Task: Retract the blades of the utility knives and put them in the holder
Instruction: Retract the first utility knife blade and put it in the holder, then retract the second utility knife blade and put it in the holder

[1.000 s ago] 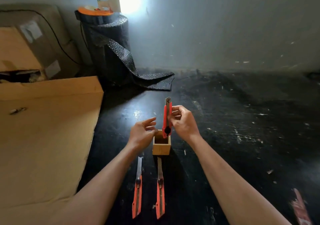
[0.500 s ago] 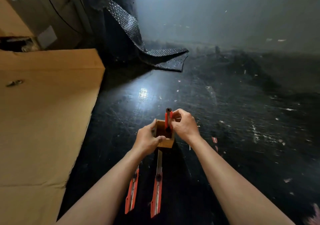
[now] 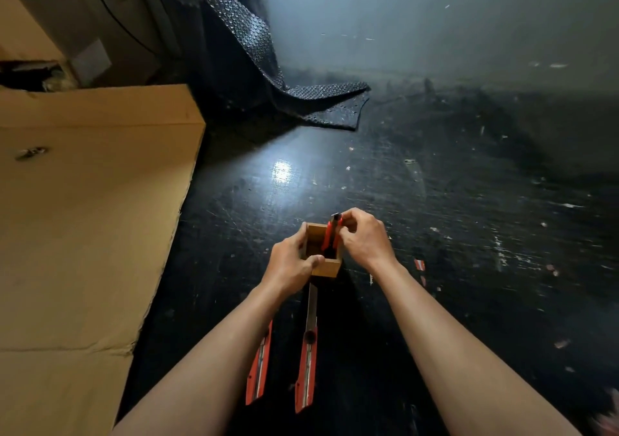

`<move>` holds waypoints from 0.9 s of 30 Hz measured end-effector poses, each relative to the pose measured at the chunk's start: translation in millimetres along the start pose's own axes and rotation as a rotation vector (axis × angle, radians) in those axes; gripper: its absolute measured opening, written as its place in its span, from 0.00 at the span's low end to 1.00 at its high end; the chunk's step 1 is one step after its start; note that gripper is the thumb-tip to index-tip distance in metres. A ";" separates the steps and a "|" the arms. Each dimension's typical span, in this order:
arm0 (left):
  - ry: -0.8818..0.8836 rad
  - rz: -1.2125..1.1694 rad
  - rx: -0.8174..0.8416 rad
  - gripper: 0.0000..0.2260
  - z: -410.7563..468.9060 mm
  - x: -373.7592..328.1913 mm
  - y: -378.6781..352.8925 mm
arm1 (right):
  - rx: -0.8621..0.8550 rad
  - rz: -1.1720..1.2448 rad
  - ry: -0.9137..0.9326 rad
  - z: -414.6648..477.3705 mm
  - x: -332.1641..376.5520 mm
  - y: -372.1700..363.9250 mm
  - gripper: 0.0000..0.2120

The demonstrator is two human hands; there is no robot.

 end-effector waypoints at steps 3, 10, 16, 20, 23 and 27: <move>-0.018 -0.012 -0.017 0.29 -4.2 -3.0 4.4 | -0.041 0.013 -0.012 -6.1 -0.6 5.0 0.11; -0.061 0.068 -0.117 0.32 -37.7 3.2 18.4 | -0.077 -0.012 -0.051 -47.2 -1.5 10.7 0.17; -0.132 0.160 -0.099 0.23 -82.4 16.5 10.6 | 0.050 -0.110 -0.125 -105.0 -12.3 -13.8 0.14; -0.070 0.179 0.014 0.17 -107.9 34.6 -4.7 | 0.174 -0.123 -0.209 -142.0 -21.7 -42.8 0.16; 0.000 0.148 0.092 0.13 -125.6 46.1 -18.1 | 0.304 -0.101 -0.271 -173.0 -30.4 -67.5 0.15; 0.063 0.128 0.164 0.10 -146.1 63.6 -37.4 | 0.375 -0.013 -0.367 -209.7 -41.2 -98.1 0.16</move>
Point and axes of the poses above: each hand's wrist, its own z-axis towards the middle knuckle, its own y-axis out of the back of the hand, x = y × z, the point moved 5 cm from there along z, towards the middle knuckle, and after that the axes turned 1 degree about -x, right-handed, at the moved point
